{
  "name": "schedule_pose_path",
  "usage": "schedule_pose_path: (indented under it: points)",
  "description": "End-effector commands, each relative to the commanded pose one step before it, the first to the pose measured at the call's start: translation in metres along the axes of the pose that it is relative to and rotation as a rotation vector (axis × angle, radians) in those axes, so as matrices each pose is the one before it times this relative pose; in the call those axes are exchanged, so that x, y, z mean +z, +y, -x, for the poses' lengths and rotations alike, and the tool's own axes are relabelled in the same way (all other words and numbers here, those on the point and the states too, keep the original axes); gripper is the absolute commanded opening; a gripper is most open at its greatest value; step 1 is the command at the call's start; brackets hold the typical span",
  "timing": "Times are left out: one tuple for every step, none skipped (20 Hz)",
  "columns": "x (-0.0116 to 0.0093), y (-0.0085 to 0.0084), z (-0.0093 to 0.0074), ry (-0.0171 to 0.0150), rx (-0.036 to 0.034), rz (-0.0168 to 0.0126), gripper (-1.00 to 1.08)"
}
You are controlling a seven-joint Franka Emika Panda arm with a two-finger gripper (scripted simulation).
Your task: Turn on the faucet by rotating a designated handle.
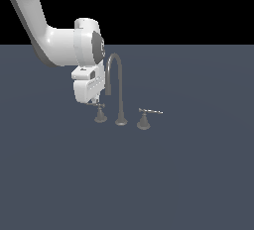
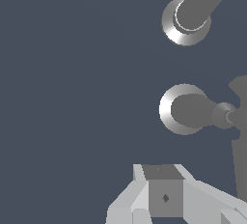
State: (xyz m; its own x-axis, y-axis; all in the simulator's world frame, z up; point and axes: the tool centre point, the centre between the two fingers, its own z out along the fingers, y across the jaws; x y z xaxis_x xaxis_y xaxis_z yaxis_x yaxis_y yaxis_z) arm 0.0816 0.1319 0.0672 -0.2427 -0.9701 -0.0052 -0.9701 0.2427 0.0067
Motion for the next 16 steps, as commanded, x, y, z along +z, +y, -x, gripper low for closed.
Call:
schedule_pose_path:
  points:
    - [0.00195,-0.00139,0.00015,0.00478,0.00993,-0.00633,-1.00]
    - [0.00014,-0.00008,-0.00001,0.00036,0.00065,-0.00039,-1.00]
    - [0.00000,0.00000,0.00000,0.00000,0.00000,0.00000,-1.00]
    - [0.00000,0.00000,0.00000,0.00000,0.00000,0.00000,-1.00]
    - [0.00000,0.00000,0.00000,0.00000,0.00000,0.00000,-1.00]
    - [0.00005,0.00032,0.00016,-0.00025,-0.00131,0.00092,-1.00]
    - [0.00004,0.00331,0.00157,0.00000,0.00000,0.00000,-1.00]
    - [0.00004,0.00334,0.00159,0.00000,0.00000,0.00000,-1.00]
    - [0.00004,0.00336,0.00160,0.00000,0.00000,0.00000,-1.00]
    - [-0.00010,0.00329,0.00140,0.00009,0.00039,-0.00028,-1.00]
    - [0.00004,0.00342,0.00163,0.00000,0.00000,0.00000,-1.00]
    - [0.00004,0.00344,0.00165,0.00000,0.00000,0.00000,-1.00]
    - [0.00004,0.00347,0.00166,0.00000,0.00000,0.00000,-1.00]
    - [-0.00010,0.00339,0.00147,0.00008,0.00038,-0.00029,-1.00]
    - [0.00004,0.00352,0.00170,0.00000,0.00000,0.00000,-1.00]
    - [0.00004,0.00354,0.00172,0.00000,0.00000,0.00000,-1.00]
